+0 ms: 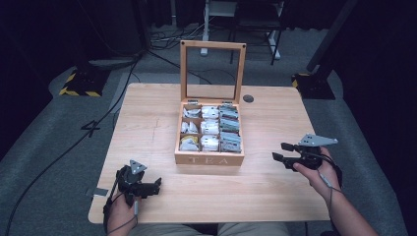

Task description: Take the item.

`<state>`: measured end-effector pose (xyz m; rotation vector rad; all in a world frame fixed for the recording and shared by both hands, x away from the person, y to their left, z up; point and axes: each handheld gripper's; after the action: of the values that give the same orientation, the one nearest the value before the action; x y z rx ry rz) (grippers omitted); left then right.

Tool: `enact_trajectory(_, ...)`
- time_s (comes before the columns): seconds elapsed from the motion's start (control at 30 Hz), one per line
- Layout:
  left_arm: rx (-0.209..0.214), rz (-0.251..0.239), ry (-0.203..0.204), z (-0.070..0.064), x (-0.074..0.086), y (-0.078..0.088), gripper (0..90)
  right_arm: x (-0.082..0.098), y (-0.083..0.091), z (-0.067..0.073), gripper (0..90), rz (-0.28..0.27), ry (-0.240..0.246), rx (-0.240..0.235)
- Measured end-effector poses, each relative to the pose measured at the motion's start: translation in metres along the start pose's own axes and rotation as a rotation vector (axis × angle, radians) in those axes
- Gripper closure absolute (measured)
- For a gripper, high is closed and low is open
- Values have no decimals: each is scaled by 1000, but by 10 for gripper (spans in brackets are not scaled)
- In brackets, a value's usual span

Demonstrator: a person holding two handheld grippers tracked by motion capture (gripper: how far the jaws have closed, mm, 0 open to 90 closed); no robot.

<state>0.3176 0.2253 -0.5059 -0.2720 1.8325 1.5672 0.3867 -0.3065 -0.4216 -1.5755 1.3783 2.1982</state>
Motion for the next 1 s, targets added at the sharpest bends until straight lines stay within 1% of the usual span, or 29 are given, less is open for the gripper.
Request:
enact_trajectory(0.07,0,1,-5,0,0,0,0,-6,0,1,412,-14,2,-6)
enact_trajectory(0.17,4,1,2,0,-1,-1,0,-15,0,3,416,-35,3,-23)
enact_trajectory(0.27,10,-1,-4,1,-1,-1,0,-23,-3,5,419,-39,2,-38)
enact_trajectory(0.4,8,0,-5,1,-2,-1,0,-33,-9,7,433,-28,10,-51)
enact_trajectory(0.6,8,0,-5,1,-2,-1,0,-52,-21,13,462,-22,55,-84)
enact_trajectory(0.7,2,0,7,0,-1,-1,0,-61,-29,16,467,-15,73,-106)
enact_trajectory(0.8,-9,-1,8,-1,0,0,0,-69,-36,20,471,8,72,-122)
enact_trajectory(0.83,-15,-3,19,-2,0,0,0,-71,-39,21,477,19,66,-125)
enact_trajectory(0.87,-18,-2,23,-2,0,0,0,-74,-41,21,482,25,68,-127)
enact_trajectory(0.93,-25,-1,31,-3,1,1,0,-79,-47,23,492,29,70,-142)
enact_trajectory(1.0,-25,-2,29,-3,2,1,0,-84,-52,25,505,29,76,-159)
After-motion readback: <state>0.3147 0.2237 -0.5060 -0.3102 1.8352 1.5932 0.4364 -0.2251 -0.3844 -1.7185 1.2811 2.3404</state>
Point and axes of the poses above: each handheld gripper's, and its own axes: y roughly backward along the jaws, x roughly out of its underside, z roughly to its left, and after that the axes turned 3 degrees about z, right-handed
